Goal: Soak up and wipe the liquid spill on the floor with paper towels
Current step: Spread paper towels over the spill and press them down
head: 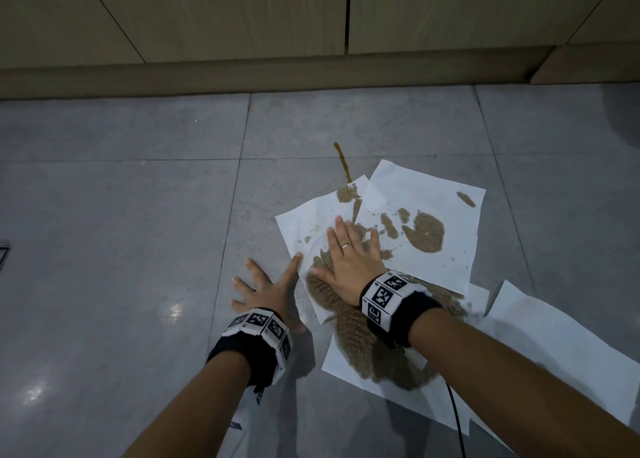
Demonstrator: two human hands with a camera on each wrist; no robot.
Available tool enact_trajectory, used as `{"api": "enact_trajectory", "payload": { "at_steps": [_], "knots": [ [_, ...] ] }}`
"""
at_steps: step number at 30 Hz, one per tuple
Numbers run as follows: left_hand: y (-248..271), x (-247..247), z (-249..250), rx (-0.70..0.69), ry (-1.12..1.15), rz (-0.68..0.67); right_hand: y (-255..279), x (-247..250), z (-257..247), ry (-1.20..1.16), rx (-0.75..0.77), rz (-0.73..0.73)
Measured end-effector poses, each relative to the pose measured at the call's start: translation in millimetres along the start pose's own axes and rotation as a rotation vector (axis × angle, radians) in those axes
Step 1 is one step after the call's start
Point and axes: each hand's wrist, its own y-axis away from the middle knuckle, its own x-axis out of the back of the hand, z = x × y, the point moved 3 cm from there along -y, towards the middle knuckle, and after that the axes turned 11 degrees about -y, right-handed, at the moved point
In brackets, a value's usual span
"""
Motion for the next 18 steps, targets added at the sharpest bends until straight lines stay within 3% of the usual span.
{"api": "enact_trajectory", "payload": {
  "at_steps": [4, 10, 14, 18],
  "knots": [
    [0, 1, 0, -0.022, -0.019, -0.027, -3, -7, 9, 0.027, -0.022, -0.067],
    [-3, -1, 2, -0.025, -0.023, -0.034, -7, -3, 2, 0.005, 0.022, 0.009],
    [-2, 0, 4, -0.012, -0.020, -0.022, -13, -2, -2, 0.001, 0.014, -0.087],
    [-2, 0, 3, -0.012, -0.022, -0.033, -18, 2, -7, -0.015, 0.048, -0.024]
  ]
}}
